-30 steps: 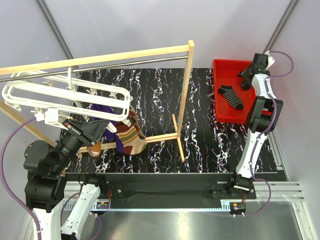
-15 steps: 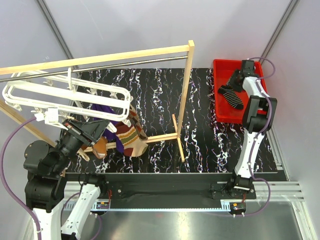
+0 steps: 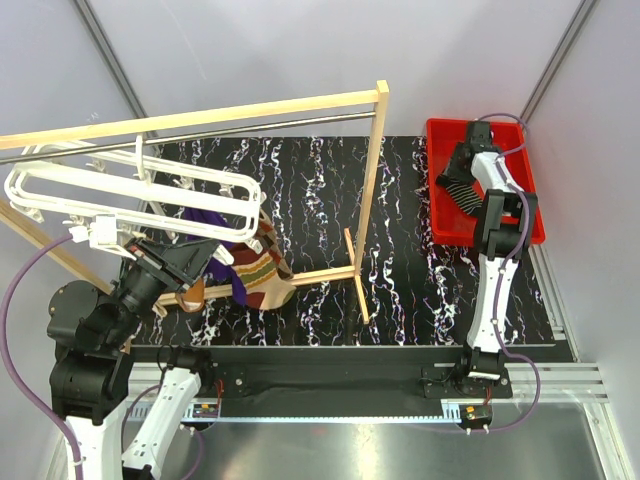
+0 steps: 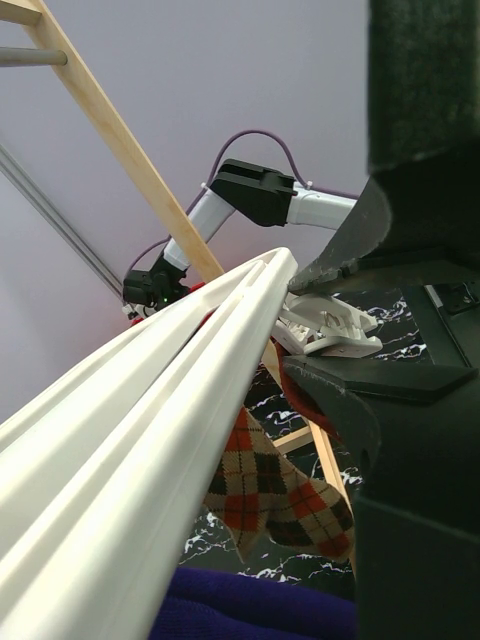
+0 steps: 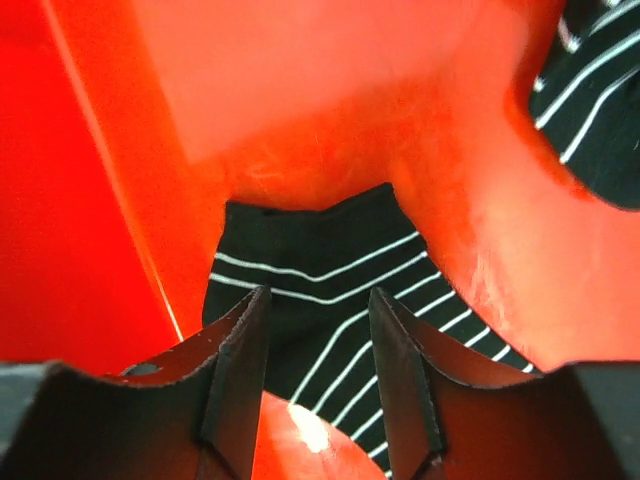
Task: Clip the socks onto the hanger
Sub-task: Pick up the sock from the bin.
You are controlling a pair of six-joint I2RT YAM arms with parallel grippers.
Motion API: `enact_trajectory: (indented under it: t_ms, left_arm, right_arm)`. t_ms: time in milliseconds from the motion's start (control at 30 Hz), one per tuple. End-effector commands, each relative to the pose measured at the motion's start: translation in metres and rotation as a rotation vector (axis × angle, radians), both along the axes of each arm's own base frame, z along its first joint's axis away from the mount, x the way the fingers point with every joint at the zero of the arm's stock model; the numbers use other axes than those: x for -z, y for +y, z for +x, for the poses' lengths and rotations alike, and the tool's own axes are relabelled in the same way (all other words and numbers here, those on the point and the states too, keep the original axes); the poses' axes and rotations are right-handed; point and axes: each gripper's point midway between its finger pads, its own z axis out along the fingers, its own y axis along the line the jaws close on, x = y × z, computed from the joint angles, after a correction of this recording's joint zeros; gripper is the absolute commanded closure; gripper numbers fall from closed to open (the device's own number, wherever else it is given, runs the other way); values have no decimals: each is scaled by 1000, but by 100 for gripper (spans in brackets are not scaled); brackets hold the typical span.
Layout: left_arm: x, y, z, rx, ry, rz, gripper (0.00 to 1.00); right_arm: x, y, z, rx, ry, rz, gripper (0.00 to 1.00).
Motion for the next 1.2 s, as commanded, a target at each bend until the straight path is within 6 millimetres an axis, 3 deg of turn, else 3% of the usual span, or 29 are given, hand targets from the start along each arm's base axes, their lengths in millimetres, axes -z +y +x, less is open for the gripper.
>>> enact_trajectory:
  t_ms: [0,100,267,333,500,567,700,733,800,833,867,933,1167]
  left_arm:
    - [9,-4,1,29,36,15,100]
    - [9,-4,1,30,36,15,100]
    - [8,-4,-1,29,33,16,100]
    - [8,-4,-2,29,32,17,100]
    - [9,-4,-2,29,36,15,100]
    - [9,-4,-3,32,36,12,100]
    - [7,-4,-3,31,33,9,100]
    - [8,-4,-3,32,36,9,100]
    - [8,-4,-4,31,36,9,100]
    - [8,-4,-4,34,33,9,100]
    - [8,-4,-4,34,36,9,100]
    - [9,-4,-4,34,38,9,100]
    - [8,-4,-6,34,32,11,100]
  right_arm:
    - [-2,-2,1,-19,25,-34,50]
    - [5,3,-3,-28,54,-4,54]
    - [16,4,-14,-17,97,6,76]
    - [19,2,-17,-16,118,-9,79]
    - [18,-10,-18,-6,135,-72,97]
    - [12,-12,-16,-3,123,-86,100]
    - [-8,-15,-17,17,83,-100,100]
    - [-31,-15,-15,21,32,-104,100]
    - [-36,-16,-22,22,15,-113,100]
    - [-58,-16,-22,22,-25,-119,100]
    - [-58,-15,-26,19,-24,-117,100]
    - [-78,-14,-28,20,-61,-119,100]
    - [-109,-16,-47,47,-107,-133,100]
